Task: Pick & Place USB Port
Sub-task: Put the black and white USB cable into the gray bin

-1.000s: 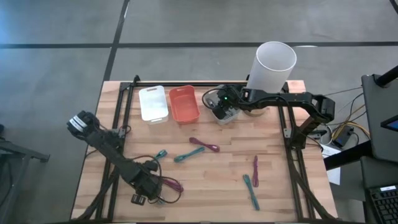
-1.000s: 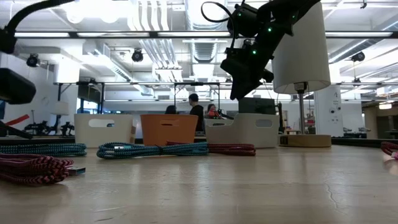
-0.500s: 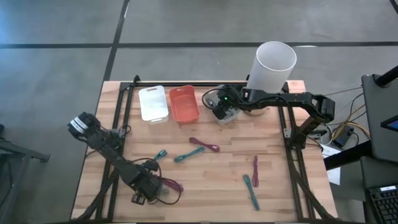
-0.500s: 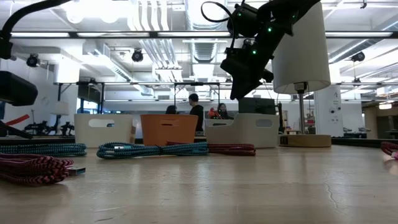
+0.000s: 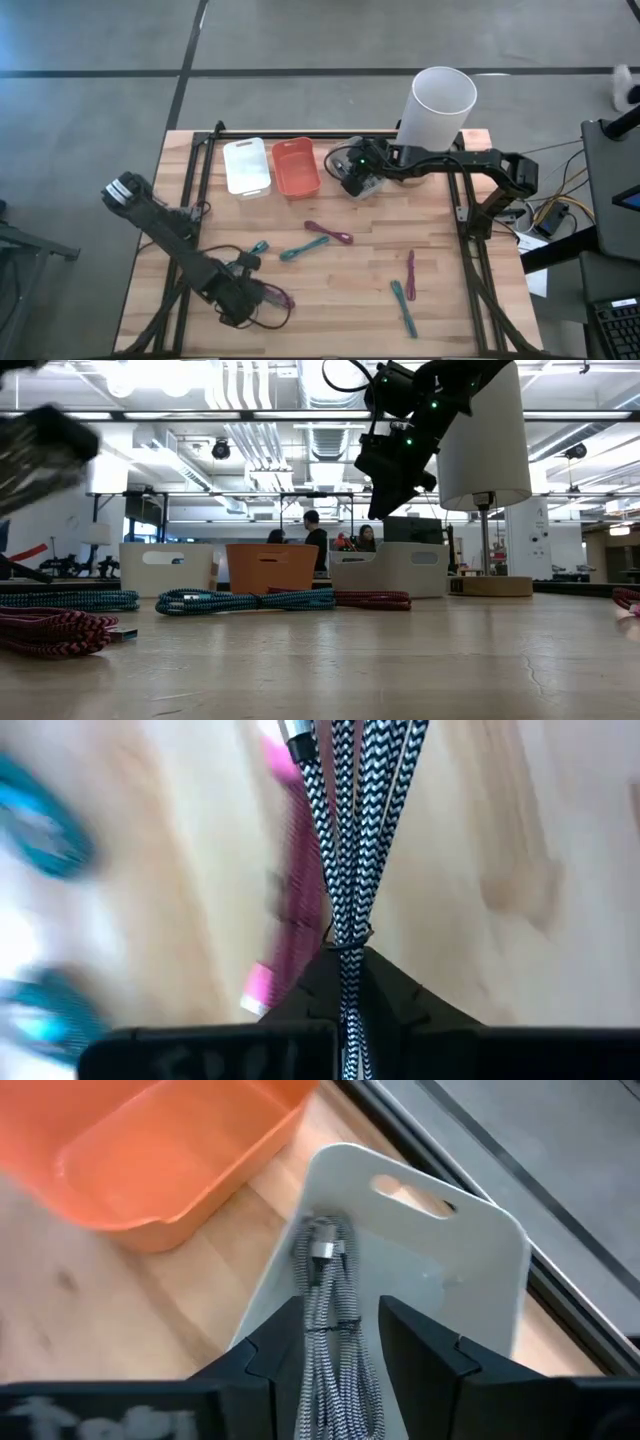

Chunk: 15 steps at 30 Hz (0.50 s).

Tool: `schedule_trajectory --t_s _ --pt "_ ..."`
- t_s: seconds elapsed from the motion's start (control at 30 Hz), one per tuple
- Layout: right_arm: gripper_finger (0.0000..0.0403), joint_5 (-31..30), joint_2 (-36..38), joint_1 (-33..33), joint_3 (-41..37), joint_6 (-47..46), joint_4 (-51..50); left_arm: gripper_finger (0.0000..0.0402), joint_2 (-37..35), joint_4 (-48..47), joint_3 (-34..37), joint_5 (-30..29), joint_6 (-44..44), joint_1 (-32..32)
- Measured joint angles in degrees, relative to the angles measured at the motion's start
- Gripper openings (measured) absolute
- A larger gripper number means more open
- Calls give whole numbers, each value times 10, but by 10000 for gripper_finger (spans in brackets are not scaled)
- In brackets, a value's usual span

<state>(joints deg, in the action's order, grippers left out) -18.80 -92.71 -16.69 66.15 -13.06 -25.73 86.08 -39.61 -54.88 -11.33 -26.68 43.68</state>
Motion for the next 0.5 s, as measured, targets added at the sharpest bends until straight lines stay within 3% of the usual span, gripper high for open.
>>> schedule_trajectory --t_s 0.2,0.5 --pt "140 71 2 16 0 49 24 26 -48 -2 -16 -139 14 -22" --pt "174 119 27 42 0 96 25 19 -84 2 -17 -204 26 -115"
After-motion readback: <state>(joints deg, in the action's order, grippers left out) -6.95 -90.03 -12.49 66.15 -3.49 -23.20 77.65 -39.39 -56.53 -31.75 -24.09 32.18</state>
